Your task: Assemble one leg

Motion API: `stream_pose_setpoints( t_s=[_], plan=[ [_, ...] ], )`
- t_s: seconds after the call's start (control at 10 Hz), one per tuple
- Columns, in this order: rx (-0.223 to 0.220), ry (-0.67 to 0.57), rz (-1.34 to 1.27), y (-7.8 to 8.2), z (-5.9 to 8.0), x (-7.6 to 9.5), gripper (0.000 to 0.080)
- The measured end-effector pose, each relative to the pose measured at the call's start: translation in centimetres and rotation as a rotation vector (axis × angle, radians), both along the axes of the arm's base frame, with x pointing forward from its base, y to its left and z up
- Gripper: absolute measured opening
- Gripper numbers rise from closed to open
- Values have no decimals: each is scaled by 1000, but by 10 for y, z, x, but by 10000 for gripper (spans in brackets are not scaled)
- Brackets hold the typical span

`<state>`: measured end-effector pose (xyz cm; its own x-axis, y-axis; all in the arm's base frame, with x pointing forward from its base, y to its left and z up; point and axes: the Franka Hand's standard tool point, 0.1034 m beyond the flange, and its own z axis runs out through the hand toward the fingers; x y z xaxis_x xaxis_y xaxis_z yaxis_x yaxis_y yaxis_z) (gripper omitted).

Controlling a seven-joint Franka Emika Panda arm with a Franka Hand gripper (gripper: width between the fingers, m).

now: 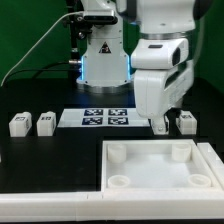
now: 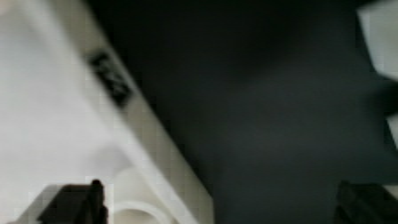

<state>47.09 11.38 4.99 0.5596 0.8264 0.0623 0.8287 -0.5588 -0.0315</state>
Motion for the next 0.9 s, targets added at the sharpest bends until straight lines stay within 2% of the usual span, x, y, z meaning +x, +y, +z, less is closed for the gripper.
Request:
stream_pose_setpoints(
  t_s=[0.1,0.2,0.3,0.7,0.9],
  plan=[
    [4,10,-85,15,-1,-7,649],
    [18,36,-285,29,0,-10,649],
    [37,53,-422,38,2,-8,649],
    [49,94,-776,40,1,-10,649],
    [-15,194,-852,47,-5,-28,649]
  ],
)
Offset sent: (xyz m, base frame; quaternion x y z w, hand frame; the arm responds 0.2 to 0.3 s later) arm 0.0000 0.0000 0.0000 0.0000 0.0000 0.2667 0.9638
